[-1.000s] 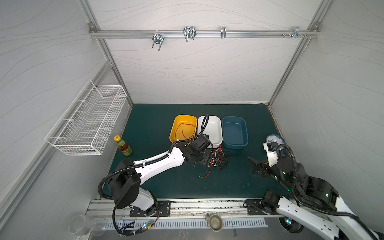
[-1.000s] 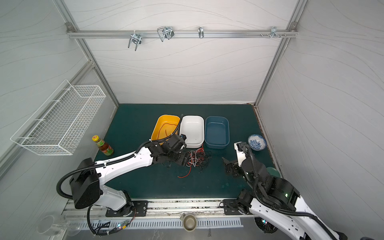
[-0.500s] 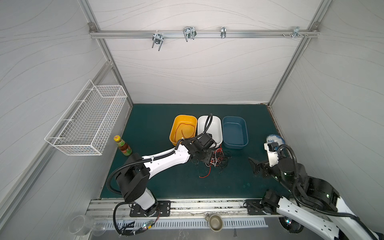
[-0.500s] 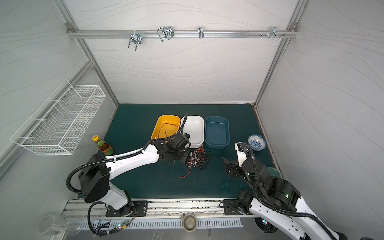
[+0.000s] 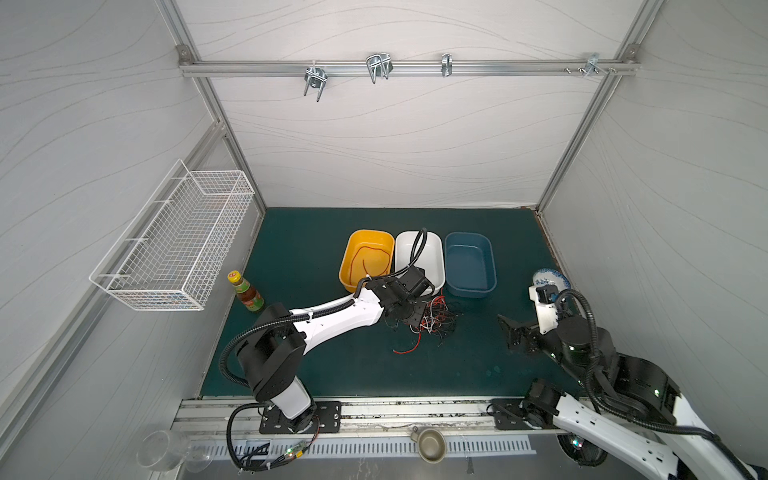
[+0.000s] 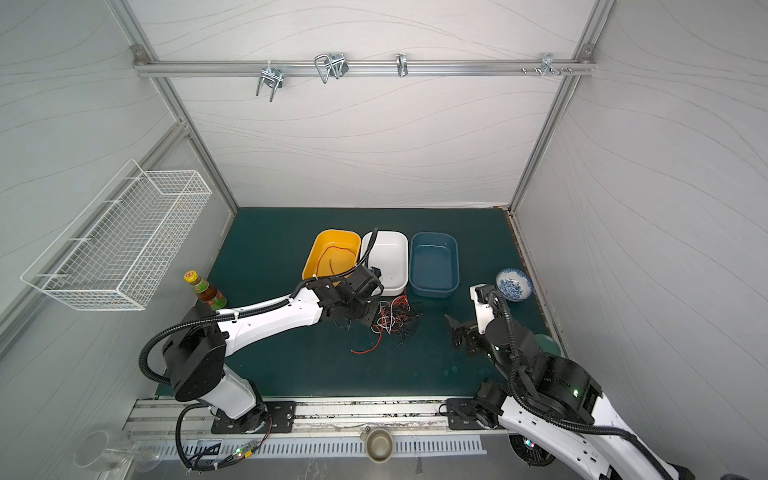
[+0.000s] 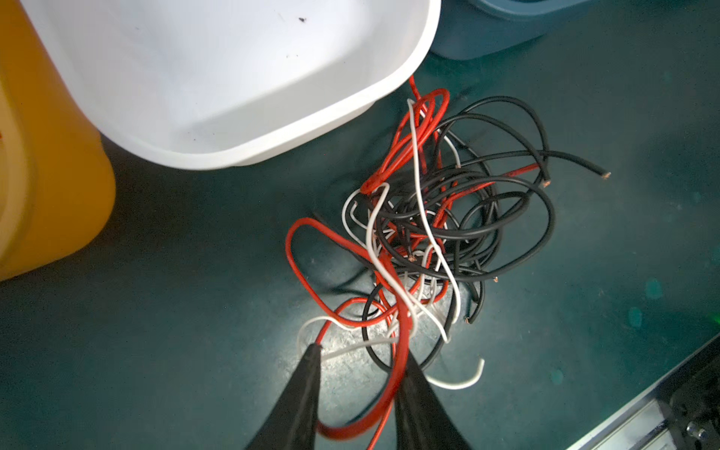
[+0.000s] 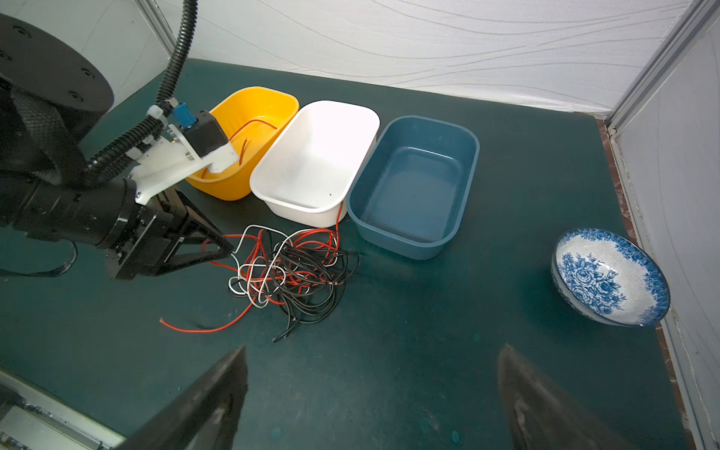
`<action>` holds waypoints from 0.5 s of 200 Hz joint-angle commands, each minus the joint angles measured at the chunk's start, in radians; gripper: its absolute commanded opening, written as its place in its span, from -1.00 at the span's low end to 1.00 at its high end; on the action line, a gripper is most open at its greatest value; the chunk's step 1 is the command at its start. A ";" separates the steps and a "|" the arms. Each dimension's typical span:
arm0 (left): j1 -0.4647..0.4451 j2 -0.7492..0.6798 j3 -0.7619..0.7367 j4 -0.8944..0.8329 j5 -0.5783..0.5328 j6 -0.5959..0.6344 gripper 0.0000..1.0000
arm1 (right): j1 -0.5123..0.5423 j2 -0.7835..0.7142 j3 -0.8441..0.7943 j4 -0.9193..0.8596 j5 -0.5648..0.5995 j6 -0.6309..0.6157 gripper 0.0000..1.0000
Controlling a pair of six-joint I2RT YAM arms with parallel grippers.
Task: Untangle the cables
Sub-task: 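Lower the left gripper over the wire pile to grasp a wire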
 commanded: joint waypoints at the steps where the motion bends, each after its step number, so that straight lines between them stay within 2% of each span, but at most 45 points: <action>1: -0.002 0.010 0.051 -0.003 -0.018 0.013 -0.45 | -0.001 -0.015 -0.006 0.007 0.006 -0.001 0.98; 36: -0.002 -0.008 0.057 -0.019 -0.017 0.011 -0.55 | -0.001 -0.019 -0.006 0.007 0.005 0.000 0.98; 88: -0.012 -0.081 0.089 -0.105 -0.009 -0.001 -0.99 | 0.000 -0.018 -0.008 0.007 0.006 0.001 0.98; 100: -0.022 -0.110 0.095 -0.122 -0.010 0.000 -1.00 | 0.000 -0.019 -0.008 0.007 0.005 0.000 0.98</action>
